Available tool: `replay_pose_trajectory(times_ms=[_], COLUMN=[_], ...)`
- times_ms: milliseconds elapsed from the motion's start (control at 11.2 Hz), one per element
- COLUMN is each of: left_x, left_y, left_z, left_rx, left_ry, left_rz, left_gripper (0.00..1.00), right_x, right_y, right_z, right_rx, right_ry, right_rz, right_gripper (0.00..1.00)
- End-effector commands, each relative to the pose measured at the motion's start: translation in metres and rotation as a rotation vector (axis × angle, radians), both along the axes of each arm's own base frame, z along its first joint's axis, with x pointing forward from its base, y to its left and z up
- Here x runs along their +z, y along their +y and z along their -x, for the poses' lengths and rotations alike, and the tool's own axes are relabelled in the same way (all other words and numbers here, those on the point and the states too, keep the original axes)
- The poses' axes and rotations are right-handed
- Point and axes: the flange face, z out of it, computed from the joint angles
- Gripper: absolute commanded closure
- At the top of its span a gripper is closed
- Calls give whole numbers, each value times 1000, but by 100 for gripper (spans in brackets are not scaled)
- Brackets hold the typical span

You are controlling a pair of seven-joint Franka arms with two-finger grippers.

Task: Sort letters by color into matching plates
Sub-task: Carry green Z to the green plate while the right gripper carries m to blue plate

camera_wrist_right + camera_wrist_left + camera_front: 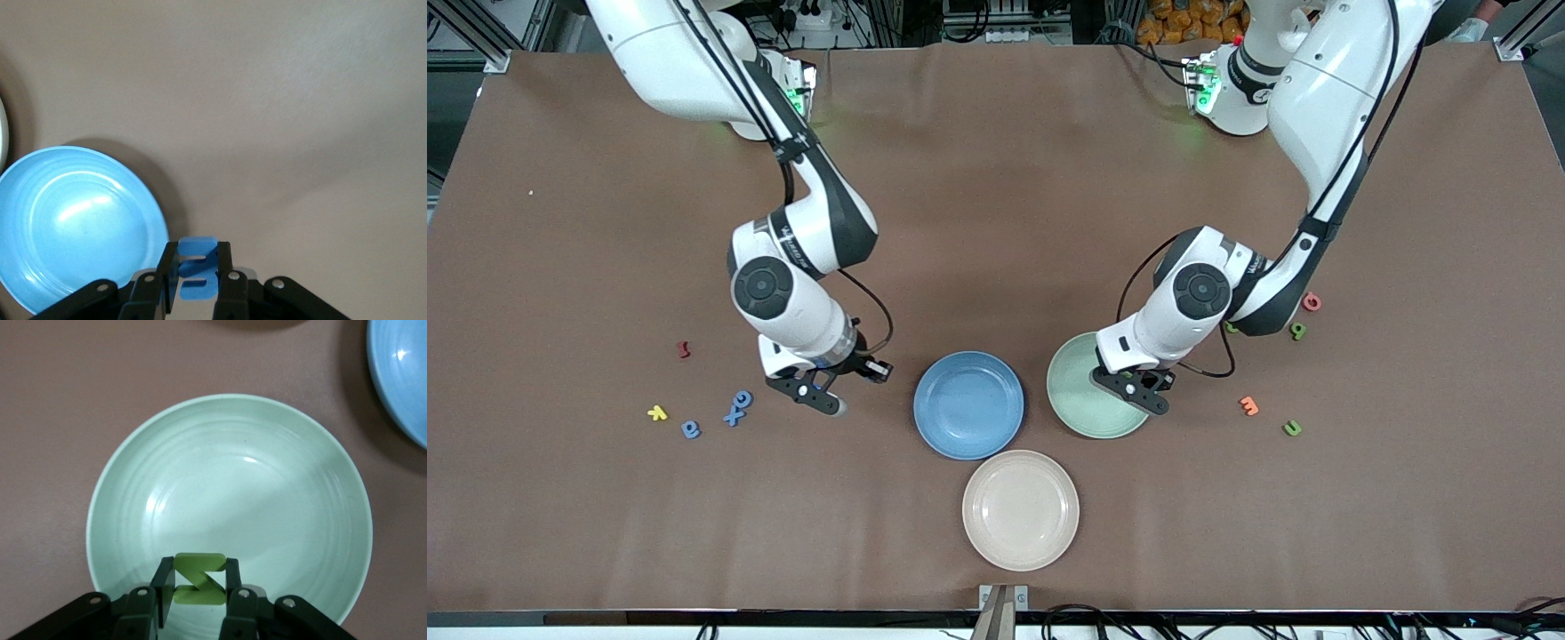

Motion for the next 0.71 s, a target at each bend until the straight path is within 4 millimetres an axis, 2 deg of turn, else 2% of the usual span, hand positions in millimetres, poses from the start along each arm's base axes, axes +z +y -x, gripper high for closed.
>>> replay_pose_trajectory(times_ms=[0,178,356,444,533,622], left_x=[-13,-16,-15,-10,-5,5], left_y=[0,1,4,12,20,25], left_z=[-6,-6,-8,-13,-17,-21], left_rx=[26,29,16,-18,-20,-19], left_ry=[14,17,5,-31,-46,-62], left_rz=[-2,-2,-19,-56,-67,-68], left_gripper=[100,100,53,24,0,0], right_x=[-9,-8,-8,-9,-10,-10], right_y=[35,45,59,68,77,86], right_z=[-15,-20,-25,-27,-25,-22], right_rx=[-112,-133,-130,-124,-112,-92], right_ry=[-14,-26,-62,-96,-123,-144], right_rz=[-11,-26,-50,-73,-89,-102], right_gripper=[87,87,87,87,87,86])
